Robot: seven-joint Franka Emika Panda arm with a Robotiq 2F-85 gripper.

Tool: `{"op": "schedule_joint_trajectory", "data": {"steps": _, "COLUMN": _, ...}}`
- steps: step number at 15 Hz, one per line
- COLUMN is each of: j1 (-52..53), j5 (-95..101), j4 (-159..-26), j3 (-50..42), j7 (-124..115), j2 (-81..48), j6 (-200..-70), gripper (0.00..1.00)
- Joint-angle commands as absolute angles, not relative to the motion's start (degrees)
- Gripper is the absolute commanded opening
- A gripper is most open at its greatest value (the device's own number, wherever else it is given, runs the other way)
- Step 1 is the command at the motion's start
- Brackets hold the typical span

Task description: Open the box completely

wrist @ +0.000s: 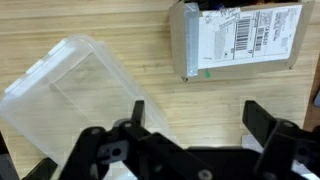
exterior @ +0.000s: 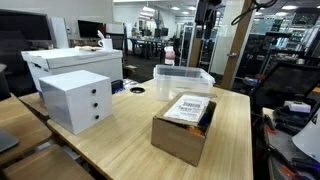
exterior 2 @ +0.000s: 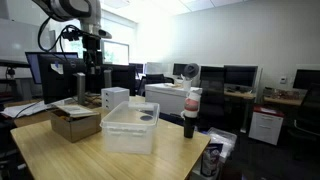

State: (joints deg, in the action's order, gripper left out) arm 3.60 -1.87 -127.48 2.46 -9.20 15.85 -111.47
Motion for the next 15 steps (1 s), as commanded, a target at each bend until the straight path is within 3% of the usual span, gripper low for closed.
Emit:
{"op": "schedule_joint_trajectory", "data": {"steps": 1, "j1": 3.02, "j5": -2.02, "j4": -127.37, "j3": 2.98, "j7": -9.07, "j2": 15.84, "j6": -111.32, "gripper": 1.00}}
{"op": "schedule_joint_trajectory", "data": {"steps": 15, "j1": 2.68, "j5": -2.42, "j4": -130.94, "j3": 2.43, "j7": -8.97, "j2": 16.10, "j6": -112.18, "gripper": 1.00}}
